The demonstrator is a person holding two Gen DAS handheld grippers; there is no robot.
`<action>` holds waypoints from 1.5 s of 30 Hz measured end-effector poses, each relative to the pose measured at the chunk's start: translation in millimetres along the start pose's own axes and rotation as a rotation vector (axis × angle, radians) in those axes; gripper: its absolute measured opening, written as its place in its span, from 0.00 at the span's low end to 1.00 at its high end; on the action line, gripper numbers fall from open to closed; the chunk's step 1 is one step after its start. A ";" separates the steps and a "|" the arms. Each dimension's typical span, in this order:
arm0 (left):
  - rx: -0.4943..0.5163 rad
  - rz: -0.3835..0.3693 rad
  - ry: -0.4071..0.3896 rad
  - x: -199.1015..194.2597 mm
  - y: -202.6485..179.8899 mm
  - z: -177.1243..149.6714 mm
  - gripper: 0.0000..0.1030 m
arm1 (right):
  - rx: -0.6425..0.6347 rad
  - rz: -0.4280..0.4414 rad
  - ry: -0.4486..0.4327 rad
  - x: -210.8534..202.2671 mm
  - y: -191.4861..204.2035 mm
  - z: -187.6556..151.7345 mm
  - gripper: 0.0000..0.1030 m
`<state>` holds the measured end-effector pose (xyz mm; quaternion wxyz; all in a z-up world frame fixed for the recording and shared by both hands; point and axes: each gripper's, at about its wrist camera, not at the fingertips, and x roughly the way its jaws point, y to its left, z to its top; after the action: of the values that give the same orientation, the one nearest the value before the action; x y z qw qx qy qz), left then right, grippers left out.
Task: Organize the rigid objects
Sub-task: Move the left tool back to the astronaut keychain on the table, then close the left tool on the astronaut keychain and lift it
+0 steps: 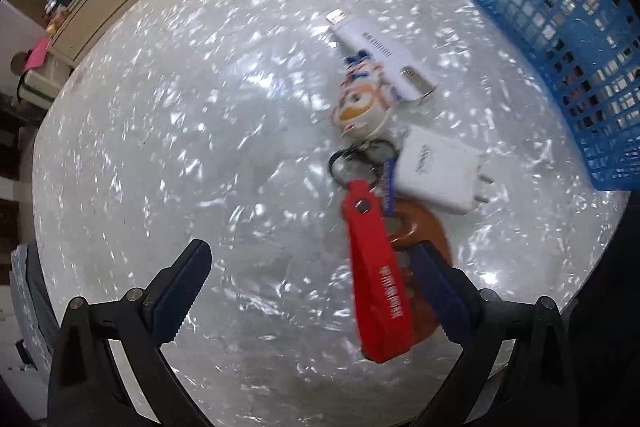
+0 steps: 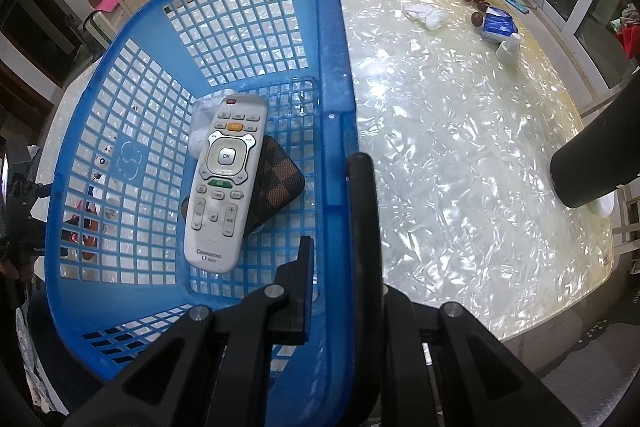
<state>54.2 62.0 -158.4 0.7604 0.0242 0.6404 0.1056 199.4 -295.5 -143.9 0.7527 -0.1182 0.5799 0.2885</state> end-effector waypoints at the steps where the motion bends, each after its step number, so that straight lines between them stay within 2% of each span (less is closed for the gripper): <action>1: 0.005 -0.002 -0.003 -1.2 -1.0 2.5 0.98 | 0.001 0.000 0.000 0.0 -0.3 -0.1 0.11; 11: 0.012 -0.019 -0.019 -0.5 1.4 28.8 0.98 | 0.001 0.003 0.001 0.1 0.1 0.1 0.11; 21: -0.050 -0.122 -0.046 0.2 15.7 63.3 0.98 | 0.002 0.003 0.002 0.4 0.0 0.0 0.11; 23: -0.057 -0.123 -0.044 3.7 16.5 67.3 0.98 | 0.002 0.003 0.002 0.6 -0.3 0.0 0.11; 29: -0.001 -0.113 -0.029 13.6 7.1 76.9 0.97 | 0.000 0.005 0.004 0.9 -0.9 -0.1 0.11; 32: 0.030 -0.103 -0.023 21.2 9.4 82.4 0.87 | 0.002 0.006 0.005 1.4 -1.6 0.2 0.11; 34: 0.020 -0.120 -0.013 26.0 12.7 85.3 0.78 | 0.003 0.005 0.008 1.9 -1.6 0.0 0.11; 38: 0.044 -0.165 -0.016 32.6 11.5 88.3 0.68 | 0.004 0.002 0.011 3.4 -1.7 0.7 0.11; 41: 0.065 -0.200 -0.024 36.7 7.8 88.5 0.52 | 0.005 -0.002 0.014 4.5 -1.2 0.7 0.11; 42: 0.072 -0.203 -0.027 36.2 4.9 87.5 0.43 | 0.005 -0.003 0.015 4.8 -1.0 0.4 0.11; 45: 0.073 -0.192 -0.035 35.7 -0.3 85.8 0.40 | 0.005 -0.005 0.017 5.3 -0.4 1.2 0.11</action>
<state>143.9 77.0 -177.7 0.7765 -0.0075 0.6300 0.0084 201.4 -293.6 -148.6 0.7490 -0.1201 0.5865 0.2839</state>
